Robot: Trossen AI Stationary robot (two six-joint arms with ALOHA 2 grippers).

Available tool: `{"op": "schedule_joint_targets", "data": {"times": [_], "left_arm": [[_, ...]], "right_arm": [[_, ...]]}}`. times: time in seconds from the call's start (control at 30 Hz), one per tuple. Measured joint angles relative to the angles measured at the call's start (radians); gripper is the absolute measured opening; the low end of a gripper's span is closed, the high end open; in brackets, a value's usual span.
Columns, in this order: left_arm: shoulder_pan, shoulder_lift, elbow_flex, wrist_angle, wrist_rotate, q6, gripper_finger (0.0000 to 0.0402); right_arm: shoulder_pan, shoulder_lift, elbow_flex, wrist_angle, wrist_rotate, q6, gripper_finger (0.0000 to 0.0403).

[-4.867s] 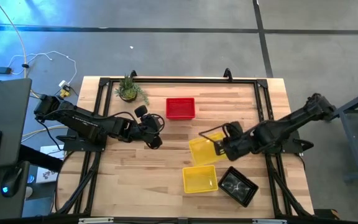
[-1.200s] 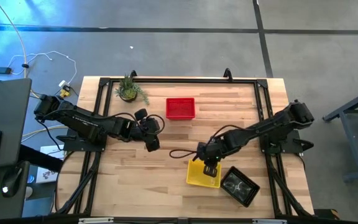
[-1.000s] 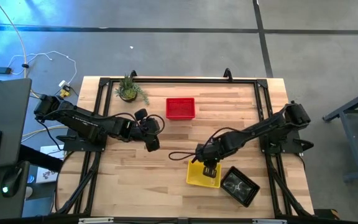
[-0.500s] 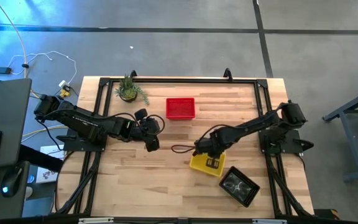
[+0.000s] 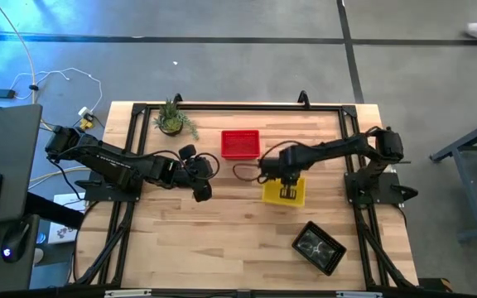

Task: Stack baskets by color
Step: Move the yellow baskets to the top right of the table

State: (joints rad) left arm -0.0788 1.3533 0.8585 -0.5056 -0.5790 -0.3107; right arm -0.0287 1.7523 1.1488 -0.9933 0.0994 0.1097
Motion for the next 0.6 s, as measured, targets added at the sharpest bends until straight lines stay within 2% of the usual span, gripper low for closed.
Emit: {"op": "schedule_joint_targets", "data": {"times": [0.3, 0.6], "left_arm": [[0.000, 0.000, 0.000, 0.000, 0.000, 0.000, 0.0145], [0.000, 0.000, 0.000, 0.000, 0.000, 0.000, 0.0145]], "right_arm": [[-0.222, 0.000, 0.000, -0.008, 0.070, -0.250, 0.0014], [-0.425, 0.000, 0.022, 0.074, 0.142, -0.491, 0.0012]]}}
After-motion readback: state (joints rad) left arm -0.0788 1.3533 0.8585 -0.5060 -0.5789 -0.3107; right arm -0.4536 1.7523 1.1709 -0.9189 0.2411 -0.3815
